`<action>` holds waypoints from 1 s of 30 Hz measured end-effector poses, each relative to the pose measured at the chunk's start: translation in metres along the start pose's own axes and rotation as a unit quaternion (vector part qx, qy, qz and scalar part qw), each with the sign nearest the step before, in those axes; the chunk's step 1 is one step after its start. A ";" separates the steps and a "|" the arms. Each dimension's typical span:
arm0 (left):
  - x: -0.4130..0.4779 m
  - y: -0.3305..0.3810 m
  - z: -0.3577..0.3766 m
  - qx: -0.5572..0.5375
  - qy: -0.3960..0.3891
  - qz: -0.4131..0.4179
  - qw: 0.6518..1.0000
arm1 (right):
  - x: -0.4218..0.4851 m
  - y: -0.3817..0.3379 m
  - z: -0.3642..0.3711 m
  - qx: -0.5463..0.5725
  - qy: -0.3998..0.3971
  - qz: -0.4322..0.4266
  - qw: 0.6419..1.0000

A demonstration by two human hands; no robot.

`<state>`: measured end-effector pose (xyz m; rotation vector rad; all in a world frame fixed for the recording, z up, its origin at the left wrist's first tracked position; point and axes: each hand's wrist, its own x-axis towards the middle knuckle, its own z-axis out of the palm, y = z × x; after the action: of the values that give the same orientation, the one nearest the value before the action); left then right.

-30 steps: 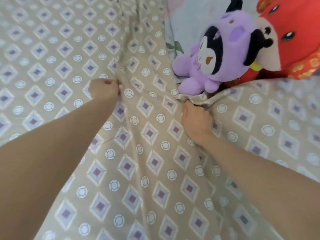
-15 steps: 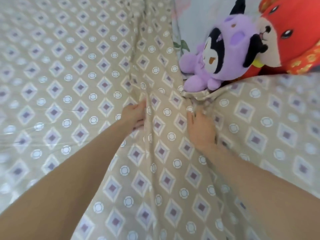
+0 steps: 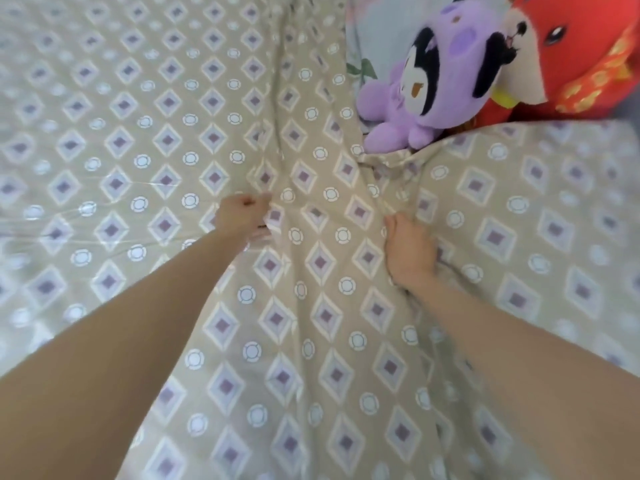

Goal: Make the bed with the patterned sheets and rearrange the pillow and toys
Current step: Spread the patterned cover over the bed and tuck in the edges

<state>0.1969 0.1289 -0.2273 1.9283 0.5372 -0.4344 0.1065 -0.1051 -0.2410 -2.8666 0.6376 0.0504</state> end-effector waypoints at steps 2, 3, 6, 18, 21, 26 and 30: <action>-0.010 -0.009 0.001 -0.029 -0.057 -0.027 0.998 | 0.000 0.001 -0.002 -0.010 -0.001 -0.002 1.000; -0.012 -0.013 0.000 -0.012 -0.045 -0.010 0.999 | 0.000 0.002 -0.003 -0.016 -0.002 -0.011 1.000; -0.012 -0.020 -0.005 0.112 0.053 0.090 0.988 | 0.003 0.006 -0.007 -0.010 -0.010 -0.043 0.999; -0.108 -0.083 0.011 0.023 -0.008 0.032 0.999 | -0.080 0.017 -0.003 0.029 0.006 0.022 0.999; -0.106 -0.094 0.005 0.120 0.077 0.136 0.980 | -0.081 0.030 -0.004 0.044 -0.010 -0.008 0.999; -0.121 -0.102 0.011 0.069 0.109 0.137 0.982 | -0.090 0.030 -0.007 0.092 -0.007 0.024 0.995; -0.161 -0.128 0.016 0.077 0.068 0.069 0.992 | -0.146 0.041 -0.006 0.064 -0.012 0.049 0.997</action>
<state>-0.0090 0.1325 -0.2458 2.1400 0.4657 -0.2639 -0.0433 -0.0815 -0.2312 -2.7066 0.7471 0.0576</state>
